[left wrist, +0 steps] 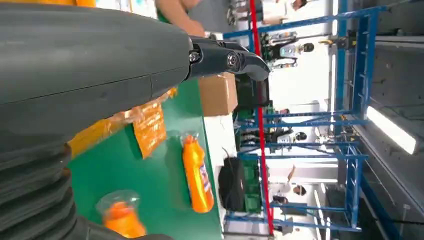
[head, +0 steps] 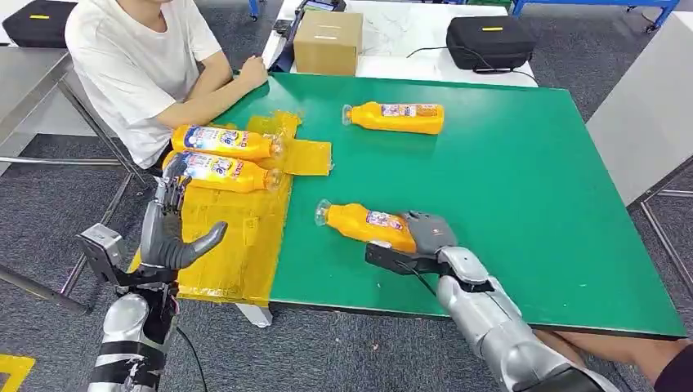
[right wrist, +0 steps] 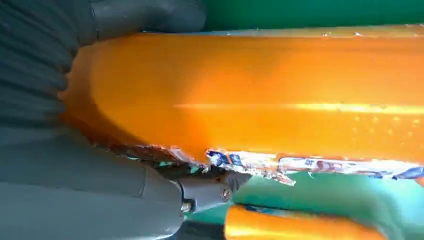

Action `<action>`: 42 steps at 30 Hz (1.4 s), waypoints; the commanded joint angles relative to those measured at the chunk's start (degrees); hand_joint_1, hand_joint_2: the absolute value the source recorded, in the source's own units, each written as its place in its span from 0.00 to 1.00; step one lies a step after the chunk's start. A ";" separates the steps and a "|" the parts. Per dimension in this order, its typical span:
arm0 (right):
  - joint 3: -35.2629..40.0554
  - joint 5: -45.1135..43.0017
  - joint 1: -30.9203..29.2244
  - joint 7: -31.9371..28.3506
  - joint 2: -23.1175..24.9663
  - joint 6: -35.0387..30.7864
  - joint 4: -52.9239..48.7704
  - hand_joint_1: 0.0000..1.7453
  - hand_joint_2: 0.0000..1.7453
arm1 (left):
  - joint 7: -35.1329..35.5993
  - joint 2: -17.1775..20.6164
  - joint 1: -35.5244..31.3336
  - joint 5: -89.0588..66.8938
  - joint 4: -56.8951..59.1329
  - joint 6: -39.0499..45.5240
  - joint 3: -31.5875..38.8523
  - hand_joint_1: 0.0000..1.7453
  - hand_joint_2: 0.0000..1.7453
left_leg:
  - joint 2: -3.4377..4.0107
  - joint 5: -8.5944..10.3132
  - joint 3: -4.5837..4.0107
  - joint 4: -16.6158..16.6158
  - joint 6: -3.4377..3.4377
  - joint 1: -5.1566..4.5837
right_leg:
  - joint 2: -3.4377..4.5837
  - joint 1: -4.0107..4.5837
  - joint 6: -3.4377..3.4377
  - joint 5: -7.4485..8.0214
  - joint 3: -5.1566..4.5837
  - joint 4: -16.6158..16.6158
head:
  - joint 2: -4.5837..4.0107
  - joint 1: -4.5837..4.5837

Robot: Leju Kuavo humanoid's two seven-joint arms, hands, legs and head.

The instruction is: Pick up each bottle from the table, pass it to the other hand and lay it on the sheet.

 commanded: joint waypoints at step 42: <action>0.77 -16.25 15.59 -11.79 8.36 -7.84 -20.58 1.00 1.00 | 14.53 -2.91 2.43 12.71 10.81 2.24 -18.47 0.00 1.00 | 0.04 -0.13 -0.37 -0.02 -0.04 -0.06 | 0.04 -0.04 -0.07 -0.10 -0.37 -0.01 | 0.00 -0.04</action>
